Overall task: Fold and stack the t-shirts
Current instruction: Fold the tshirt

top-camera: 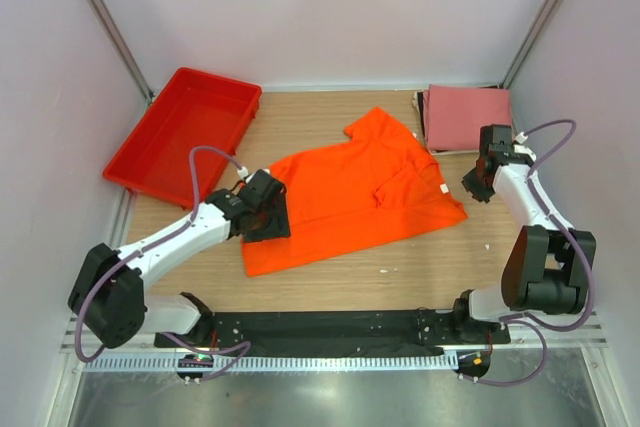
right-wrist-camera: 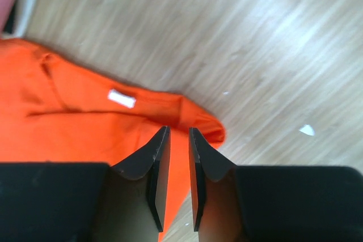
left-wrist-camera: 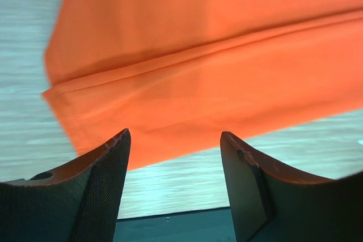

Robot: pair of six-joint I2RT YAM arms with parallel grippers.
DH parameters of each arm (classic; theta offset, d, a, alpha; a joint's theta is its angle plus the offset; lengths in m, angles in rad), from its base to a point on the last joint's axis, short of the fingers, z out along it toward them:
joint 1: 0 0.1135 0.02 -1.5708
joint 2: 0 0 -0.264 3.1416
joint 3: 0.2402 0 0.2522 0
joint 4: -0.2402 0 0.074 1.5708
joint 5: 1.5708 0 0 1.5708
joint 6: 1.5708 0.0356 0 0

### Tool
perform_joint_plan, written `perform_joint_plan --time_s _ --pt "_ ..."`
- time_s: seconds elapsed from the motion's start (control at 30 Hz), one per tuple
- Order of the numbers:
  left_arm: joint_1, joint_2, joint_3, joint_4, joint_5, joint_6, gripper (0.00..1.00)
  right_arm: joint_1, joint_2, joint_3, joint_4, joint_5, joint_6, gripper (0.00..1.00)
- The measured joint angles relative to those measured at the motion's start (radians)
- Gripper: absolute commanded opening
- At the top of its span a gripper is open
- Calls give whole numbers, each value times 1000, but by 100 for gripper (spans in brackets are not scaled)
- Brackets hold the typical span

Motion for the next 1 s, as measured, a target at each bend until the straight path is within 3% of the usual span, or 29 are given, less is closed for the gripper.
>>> perform_joint_plan --time_s 0.23,0.37,0.53,0.7,0.87,1.0 --pt "0 127 16 83 100 23 66 40 19 3 45 -135 8 22" --pt "-1 196 13 82 91 21 63 44 101 -12 82 -168 12 12" --pt "-16 205 6 45 9 23 65 24 154 -114 84 -153 14 19" --pt "-26 163 -45 21 -18 21 65 -40 65 -200 103 -120 30 20" --pt "-48 99 -89 8 -14 16 67 -61 -155 -331 21 -58 70 22" --pt "-54 90 -90 1 -20 19 68 -60 -247 -326 -32 -40 78 22"
